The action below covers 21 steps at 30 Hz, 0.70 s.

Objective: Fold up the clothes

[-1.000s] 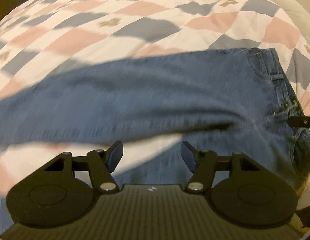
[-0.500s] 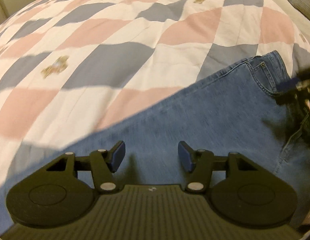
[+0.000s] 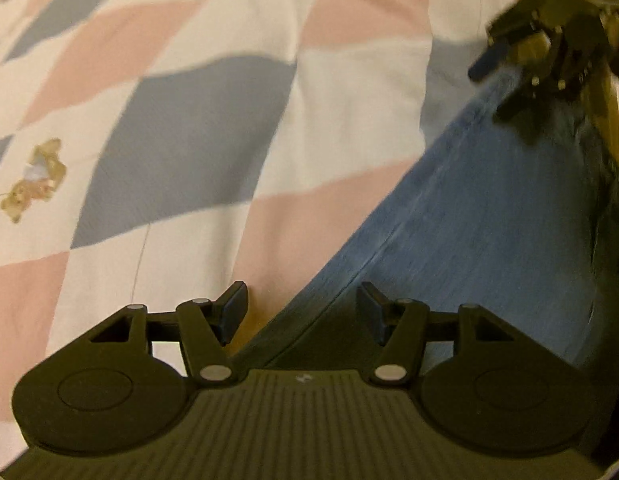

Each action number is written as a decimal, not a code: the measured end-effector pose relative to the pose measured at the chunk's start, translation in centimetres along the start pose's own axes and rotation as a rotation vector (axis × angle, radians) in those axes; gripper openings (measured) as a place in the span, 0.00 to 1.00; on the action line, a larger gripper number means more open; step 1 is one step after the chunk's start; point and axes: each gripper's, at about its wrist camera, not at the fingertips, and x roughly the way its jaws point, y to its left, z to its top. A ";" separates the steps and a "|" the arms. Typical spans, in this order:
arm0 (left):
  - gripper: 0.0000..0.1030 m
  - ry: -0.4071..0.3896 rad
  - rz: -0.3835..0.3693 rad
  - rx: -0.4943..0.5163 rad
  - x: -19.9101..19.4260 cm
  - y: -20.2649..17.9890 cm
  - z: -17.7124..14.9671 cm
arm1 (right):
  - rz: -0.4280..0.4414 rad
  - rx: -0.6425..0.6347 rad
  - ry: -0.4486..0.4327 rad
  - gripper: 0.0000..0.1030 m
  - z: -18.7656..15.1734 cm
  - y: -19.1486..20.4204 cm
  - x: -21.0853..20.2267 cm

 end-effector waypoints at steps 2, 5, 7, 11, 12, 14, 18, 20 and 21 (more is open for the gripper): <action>0.52 0.044 -0.027 0.028 0.5 0.0 -0.3 | 0.022 -0.040 0.056 0.52 -0.1 0.0 0.7; 0.29 0.104 -0.059 0.074 1.1 -0.1 -0.7 | 0.042 -0.083 0.101 0.31 -0.3 0.5 0.9; 0.08 0.106 -0.009 0.134 0.6 -1.1 -1.1 | 0.036 -0.095 0.084 0.24 -0.7 1.1 0.1; 0.03 0.004 0.109 0.170 -2.9 -3.8 -3.1 | -0.048 -0.137 -0.010 0.23 -1.8 4.1 -3.2; 0.03 -0.030 0.138 0.167 -4.1 -4.6 -3.7 | -0.088 -0.154 -0.046 0.23 -2.5 5.4 -4.3; 0.03 -0.112 0.169 0.129 -7.1 -6.4 -5.6 | -0.153 -0.175 -0.116 0.23 -4.0 7.8 -6.4; 0.03 -0.241 0.210 0.082 -13.5 -11.6 -10.7 | -0.275 -0.209 -0.253 0.23 -8.2 13.5 -10.4; 0.03 -0.245 0.211 0.050 -14.3 -15.2 -13.4 | -0.345 -0.259 -0.297 0.22 -11.1 17.1 -11.7; 0.03 -0.238 0.206 0.027 -14.2 -17.0 -14.7 | -0.380 -0.285 -0.318 0.22 -12.6 18.9 -12.3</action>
